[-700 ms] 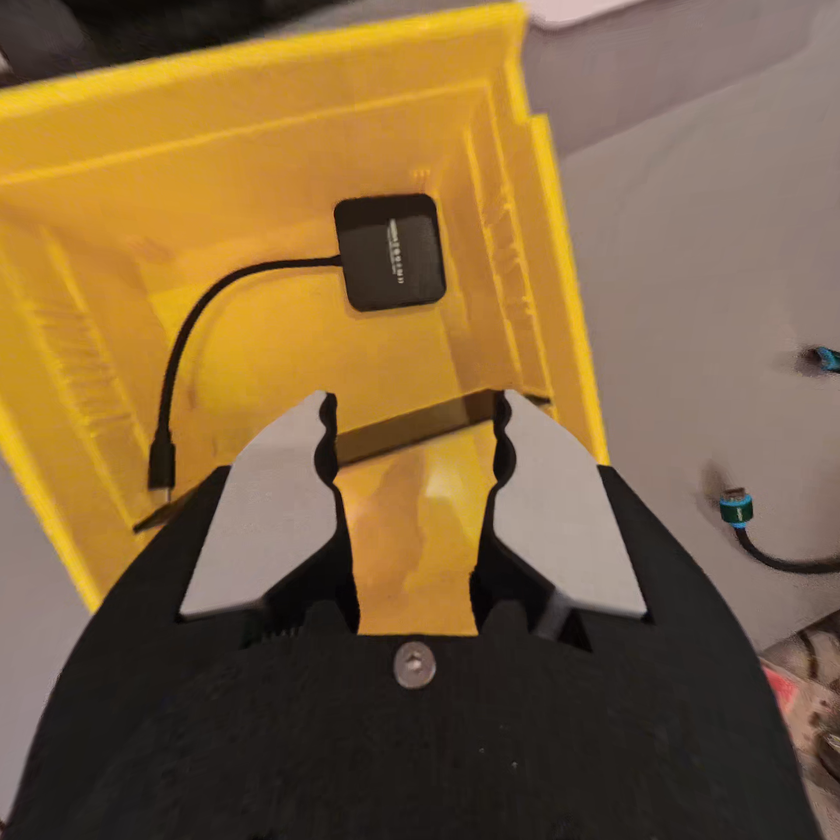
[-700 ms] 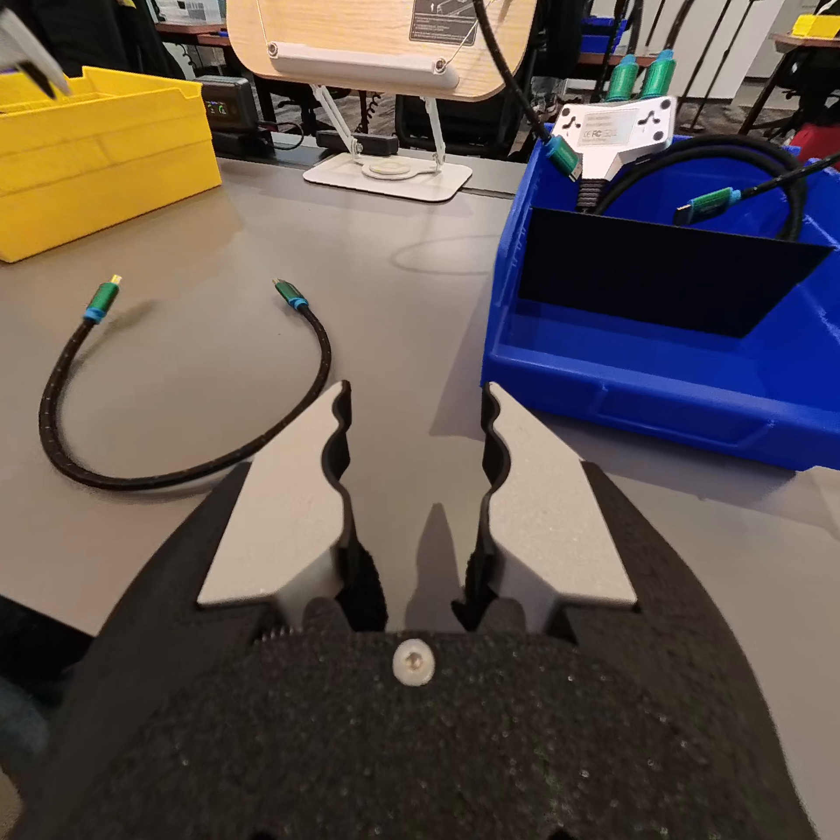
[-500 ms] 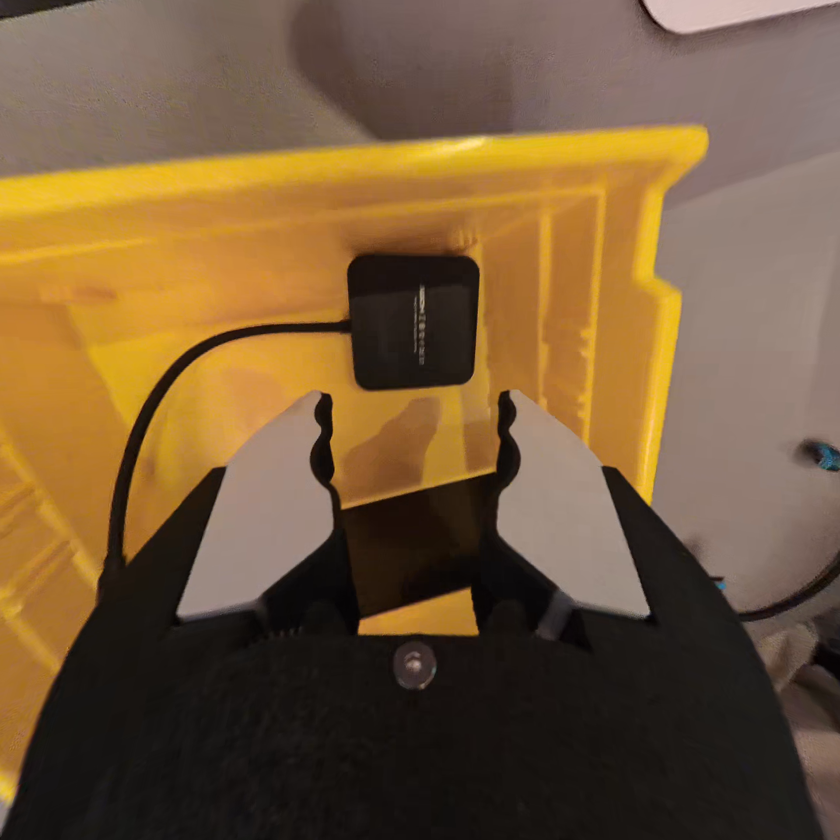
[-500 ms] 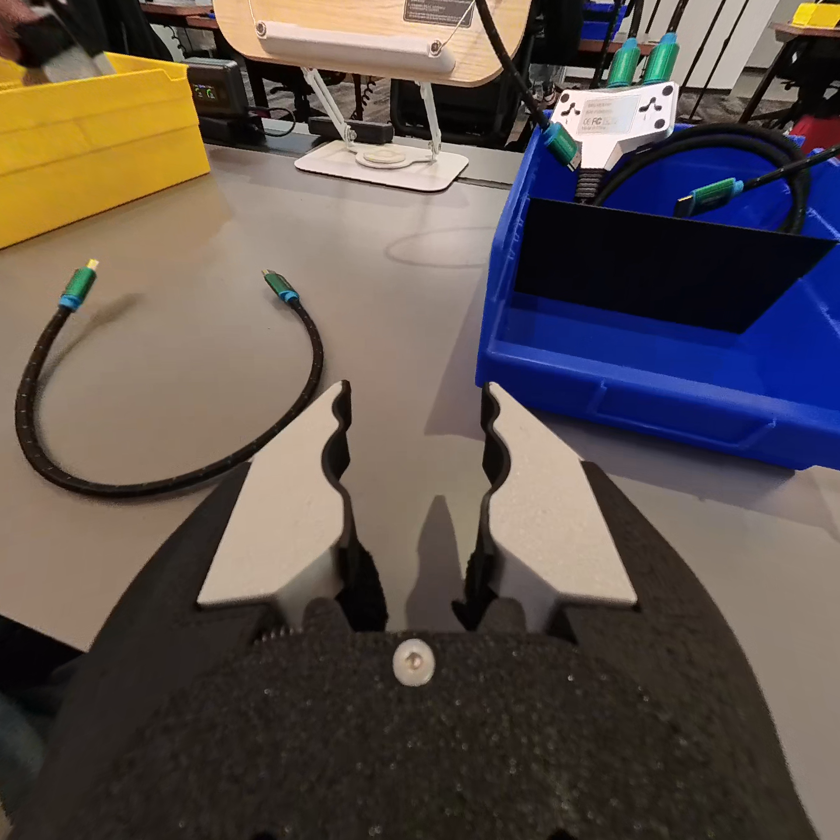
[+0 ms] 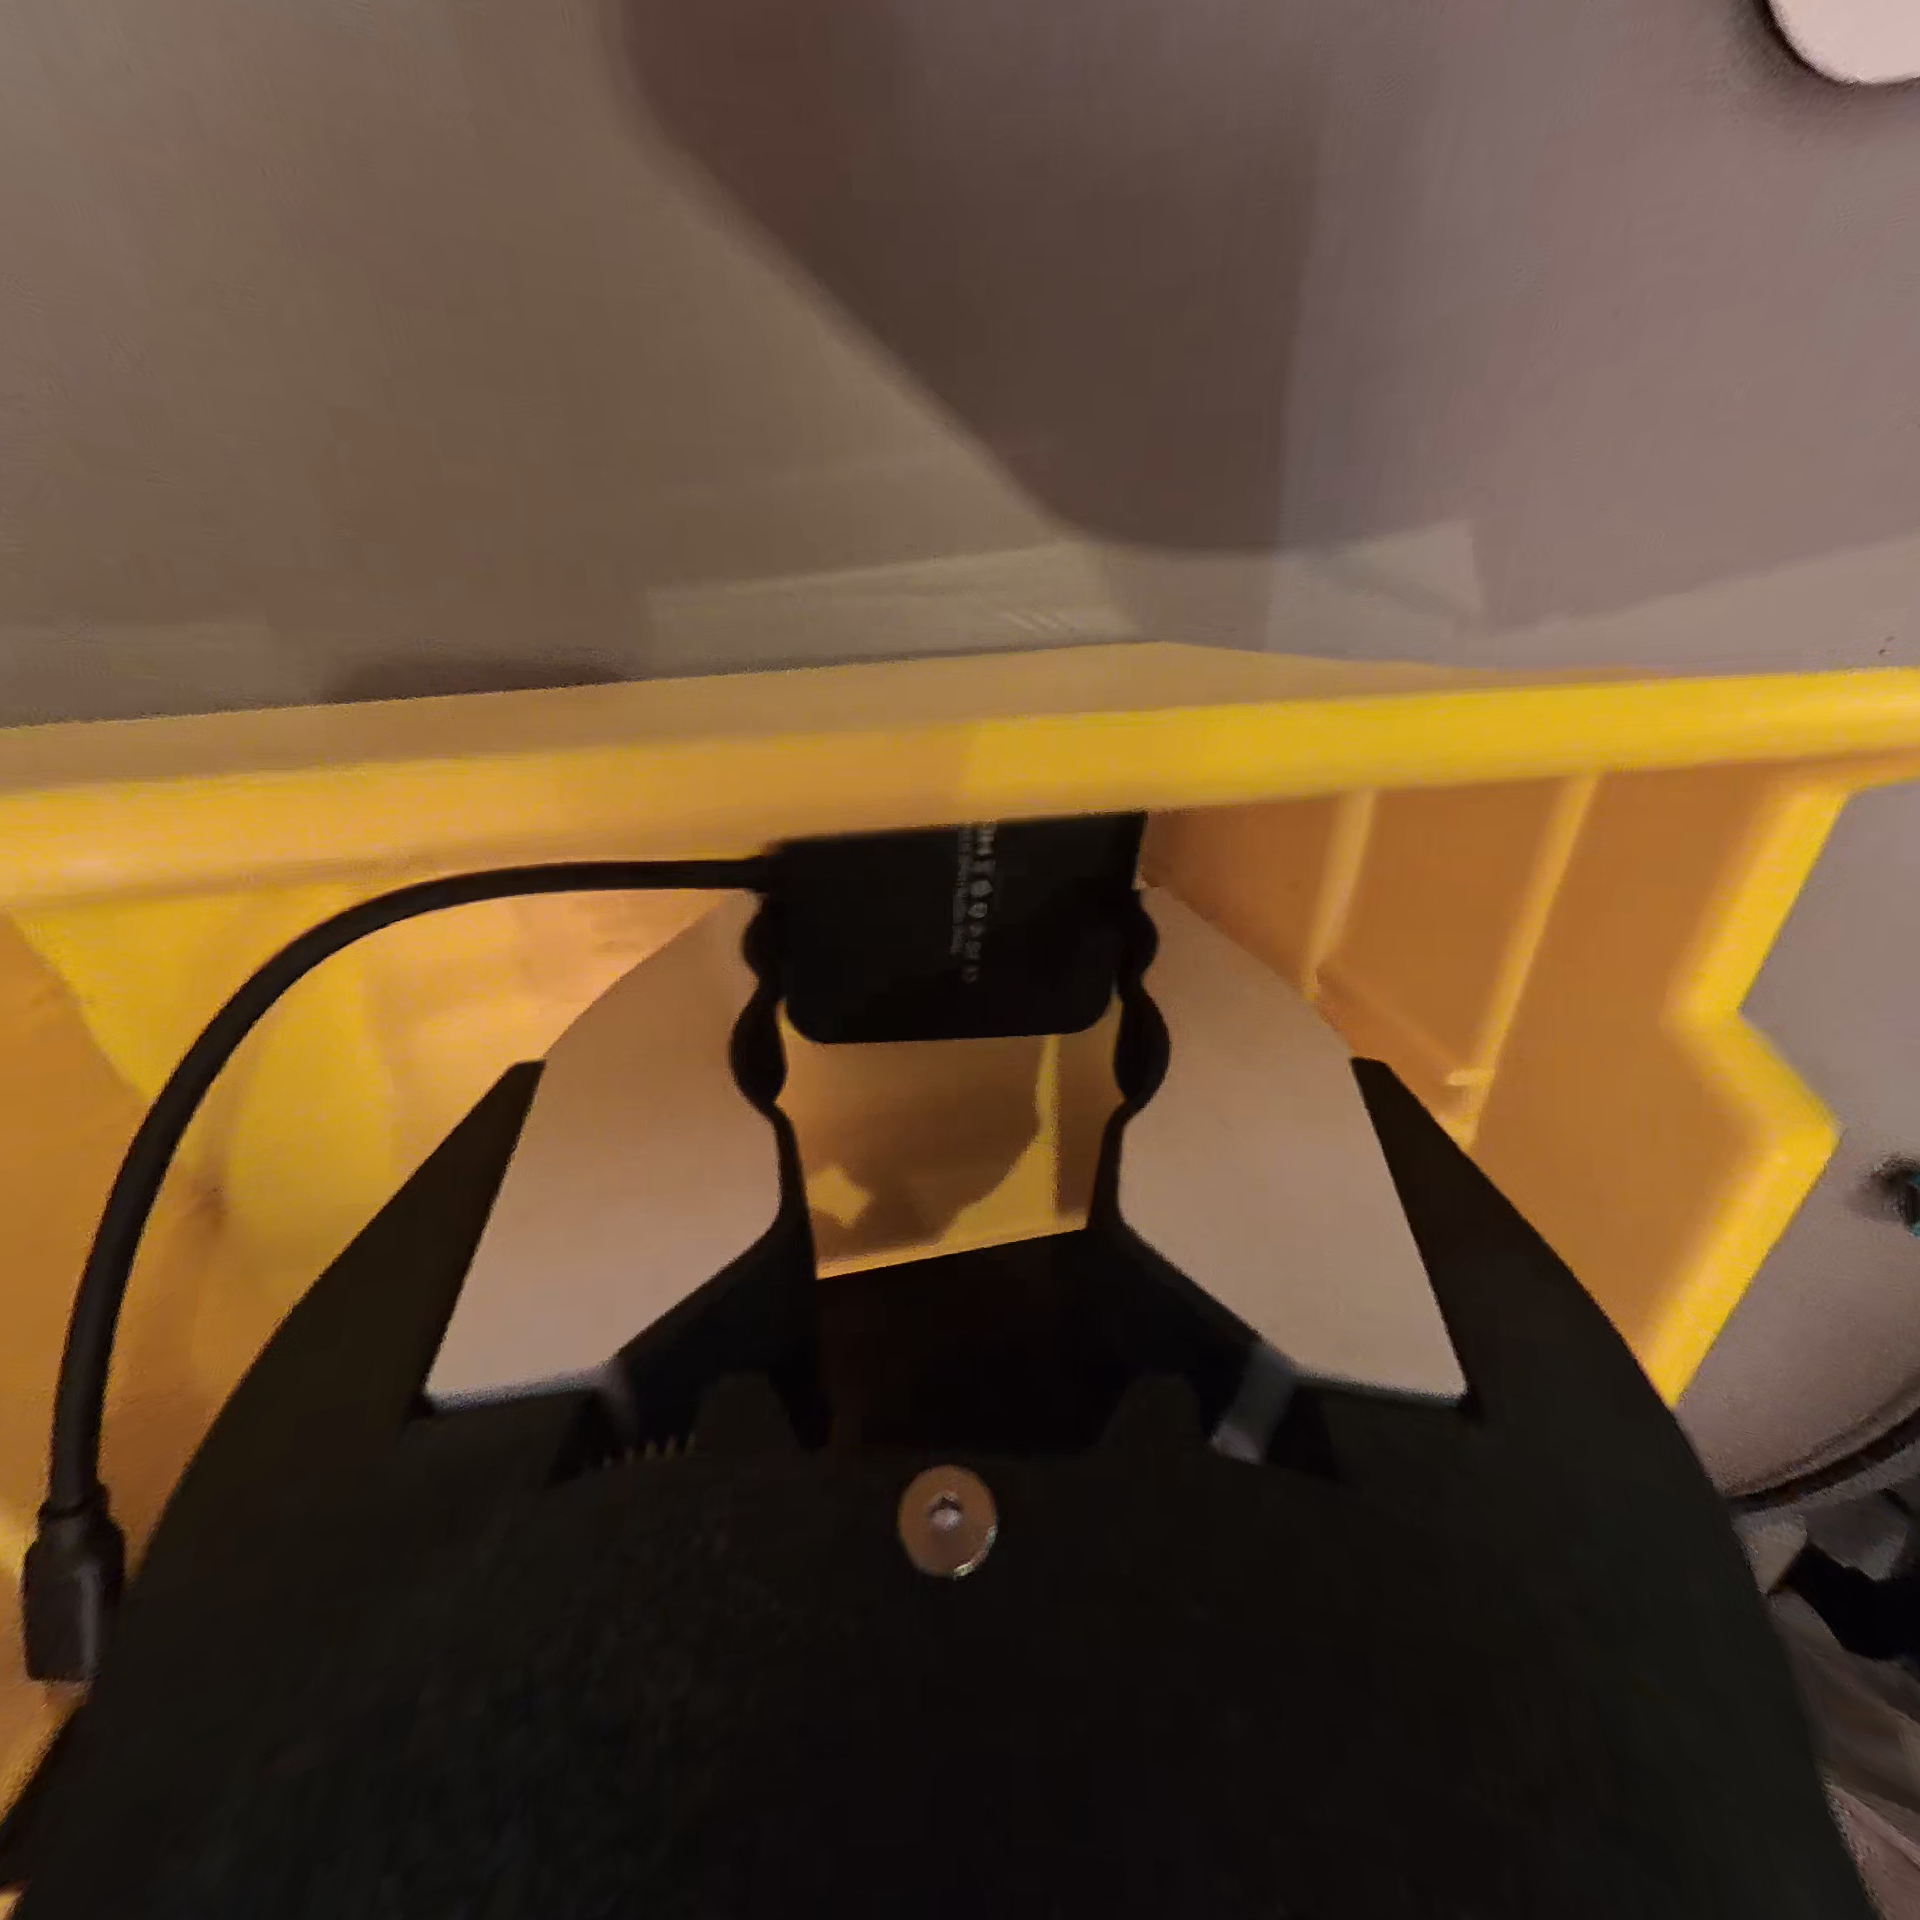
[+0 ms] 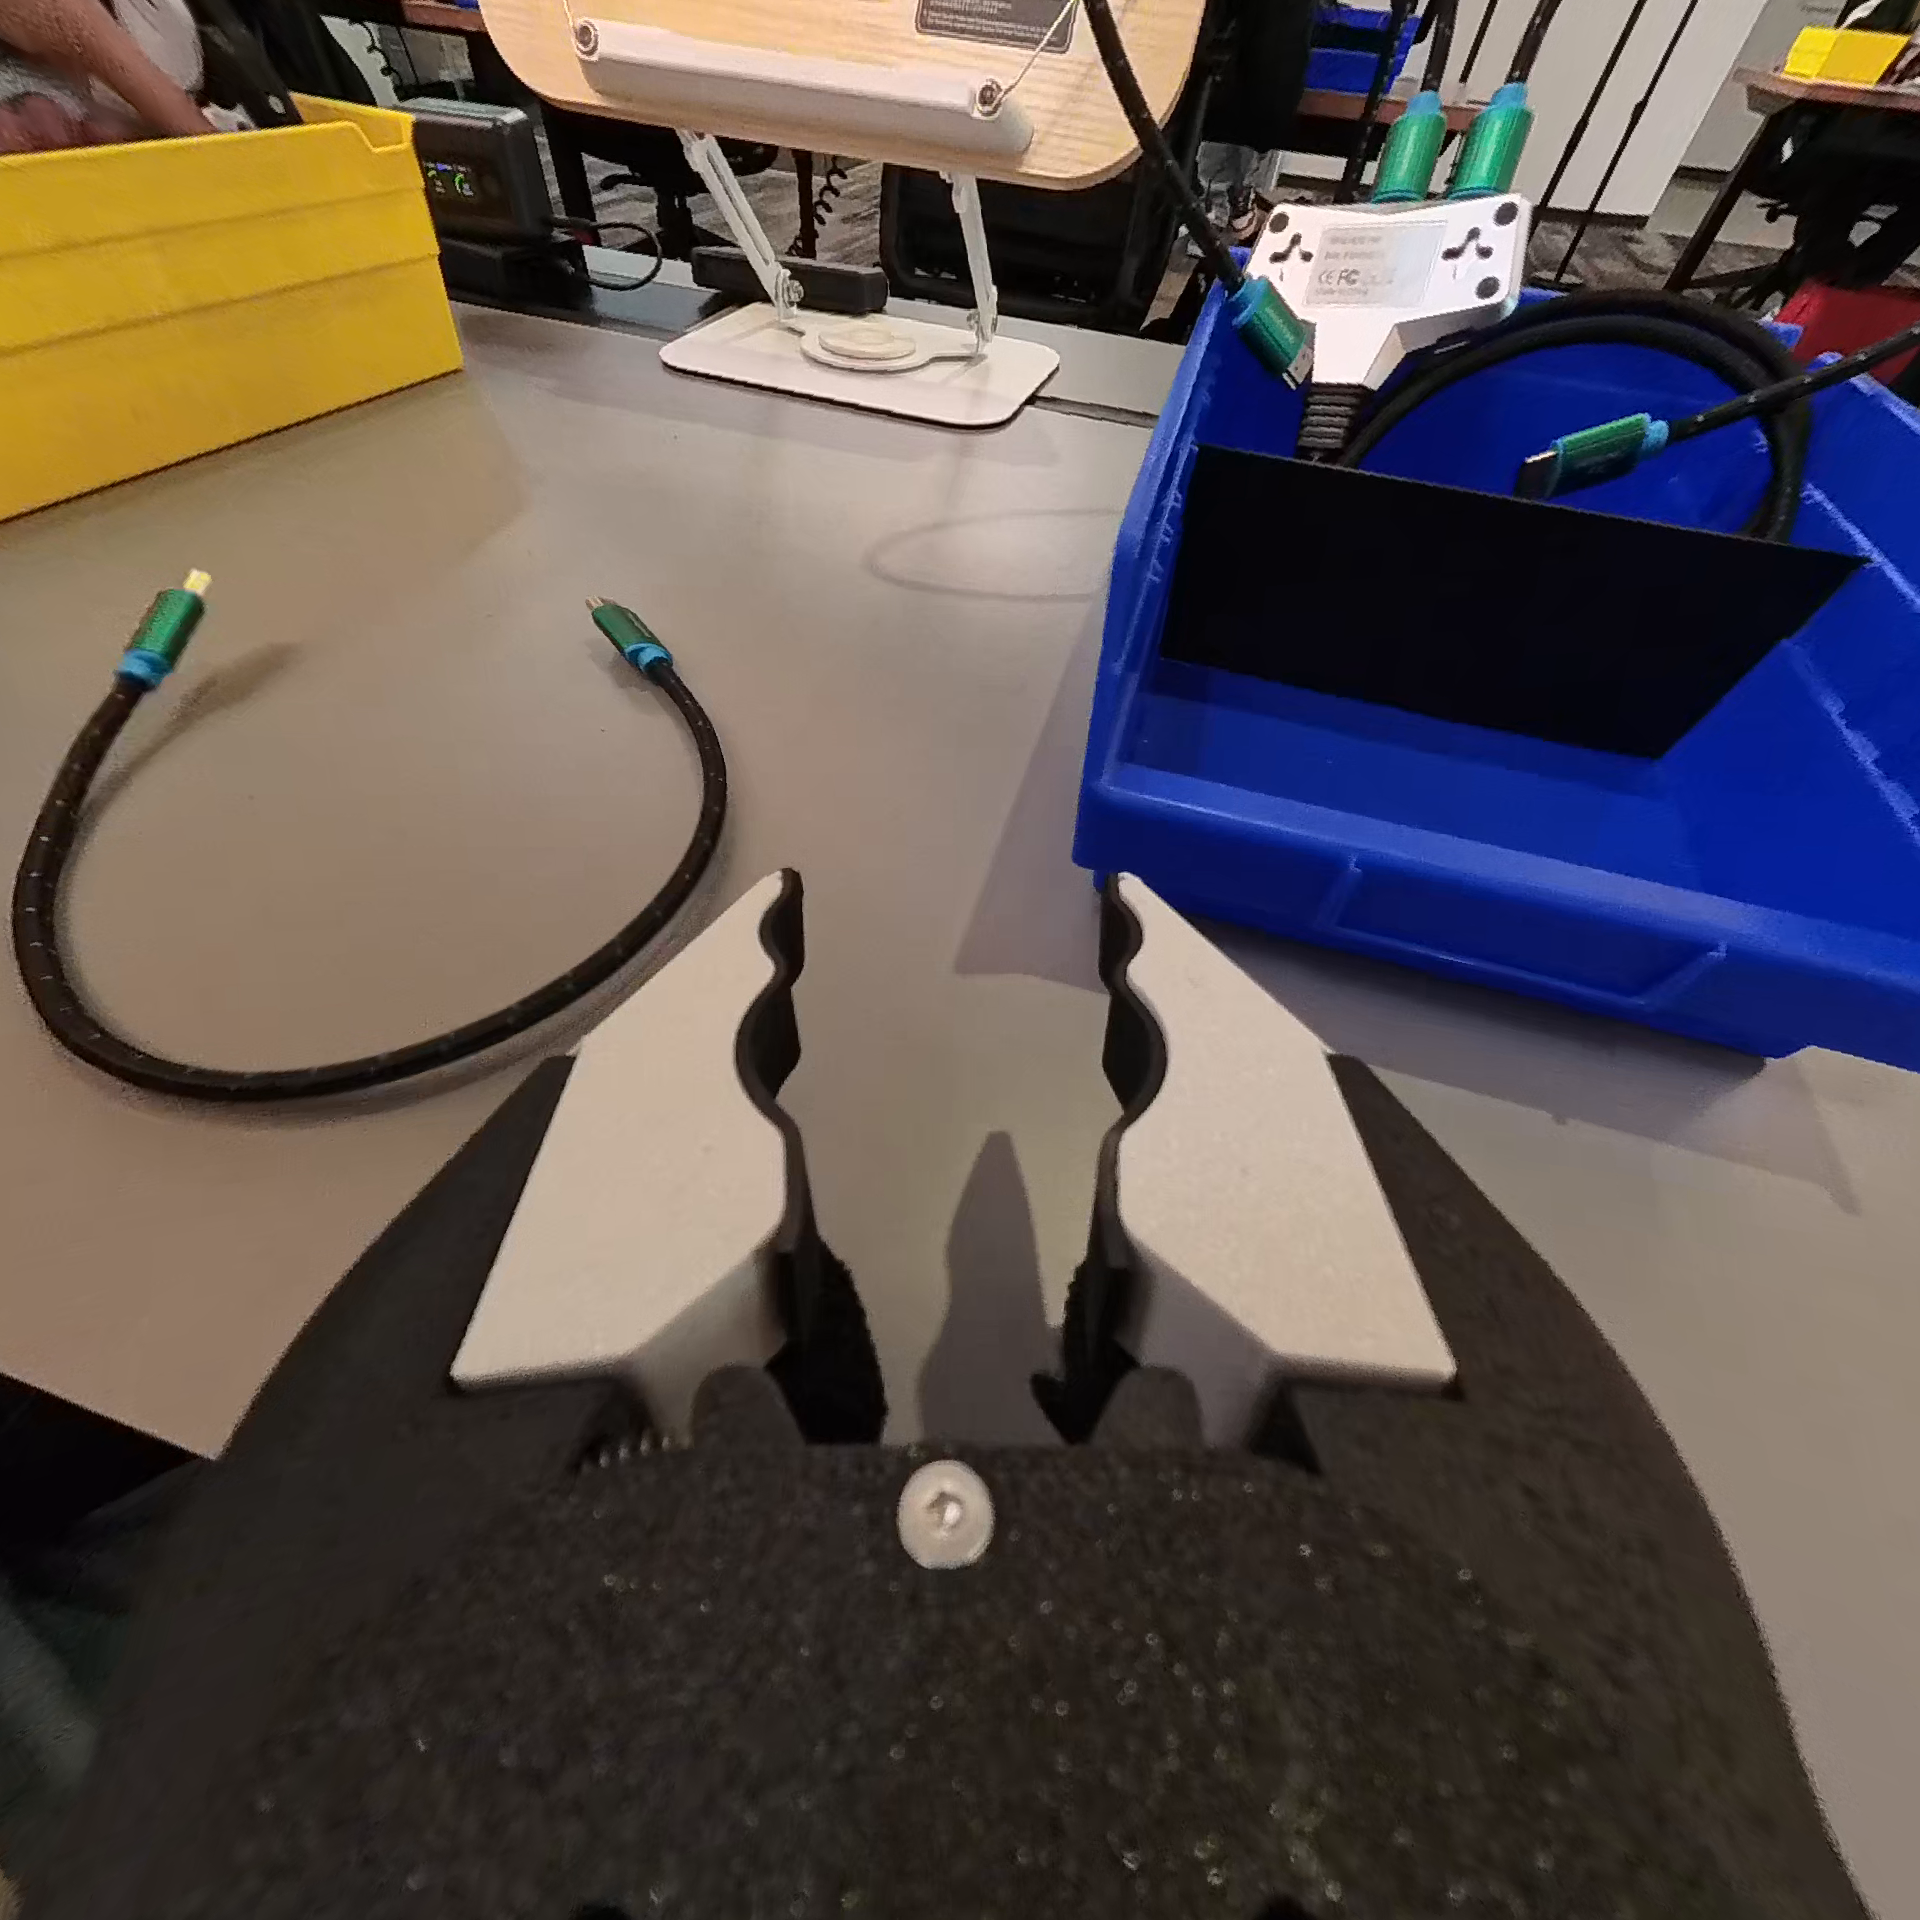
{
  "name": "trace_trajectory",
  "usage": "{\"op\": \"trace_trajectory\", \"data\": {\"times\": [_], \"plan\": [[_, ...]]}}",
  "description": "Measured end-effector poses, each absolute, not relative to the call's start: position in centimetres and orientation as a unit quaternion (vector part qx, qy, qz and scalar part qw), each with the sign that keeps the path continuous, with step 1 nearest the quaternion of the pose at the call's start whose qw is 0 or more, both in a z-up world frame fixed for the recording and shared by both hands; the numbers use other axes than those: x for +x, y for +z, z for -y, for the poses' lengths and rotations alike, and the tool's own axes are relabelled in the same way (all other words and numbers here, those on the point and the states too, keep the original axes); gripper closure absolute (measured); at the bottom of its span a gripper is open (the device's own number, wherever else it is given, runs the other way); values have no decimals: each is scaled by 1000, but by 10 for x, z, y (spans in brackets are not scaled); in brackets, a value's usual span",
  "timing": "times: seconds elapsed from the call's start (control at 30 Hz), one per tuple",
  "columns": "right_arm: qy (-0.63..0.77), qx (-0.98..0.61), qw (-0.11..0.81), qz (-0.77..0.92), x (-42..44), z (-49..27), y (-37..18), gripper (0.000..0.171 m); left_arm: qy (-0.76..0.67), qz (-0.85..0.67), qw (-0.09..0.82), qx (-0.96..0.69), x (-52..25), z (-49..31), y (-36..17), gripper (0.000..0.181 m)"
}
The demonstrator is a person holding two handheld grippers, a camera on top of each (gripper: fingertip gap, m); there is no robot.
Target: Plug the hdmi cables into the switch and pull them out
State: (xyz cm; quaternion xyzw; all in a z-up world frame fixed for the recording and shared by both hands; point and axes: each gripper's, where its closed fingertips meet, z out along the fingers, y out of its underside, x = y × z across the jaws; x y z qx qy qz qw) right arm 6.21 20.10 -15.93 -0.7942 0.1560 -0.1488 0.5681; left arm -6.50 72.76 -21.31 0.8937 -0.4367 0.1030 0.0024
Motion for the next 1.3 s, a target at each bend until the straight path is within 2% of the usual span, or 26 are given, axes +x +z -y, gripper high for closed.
{"op": "trace_trajectory", "data": {"times": [0.03,0.1,0.2,0.33,0.5,0.53,0.67,0.77,0.83,0.97,1.1,1.3], "plan": [[-149,-794,568,-155,62,-201,-159,115,112,437,1,893,-66,-728,-211,127],[-147,-792,572,-155,61,-202,-157,115,135,443,-9,886,-69,-732,-202,155],[-143,-790,576,-151,58,-205,-156,115,157,446,-19,881,-82,-736,-191,181],[-150,-795,571,-135,54,-209,-157,115,195,451,-28,870,-86,-735,-181,160],[-151,-796,571,-129,53,-211,-157,116,100,625,-113,766,-89,-754,-177,130],[-150,-796,572,-129,53,-212,-157,115,79,665,-130,731,-89,-757,-177,129],[-147,-798,571,-126,53,-214,-158,115,26,782,-174,598,-84,-763,-183,133],[-148,-800,569,-119,52,-214,-159,116,43,827,-137,544,-82,-758,-192,135],[-149,-800,569,-117,52,-214,-159,116,27,845,-115,521,-81,-763,-200,129],[-157,-801,567,-114,55,-214,-160,116,-22,881,-77,466,-84,-772,-214,145],[-149,-812,550,-122,58,-216,-166,122,-13,895,-81,438,-76,-768,-216,146],[-136,-813,554,-113,54,-220,-164,130,-1,904,-80,420,-79,-761,-219,174]]}}
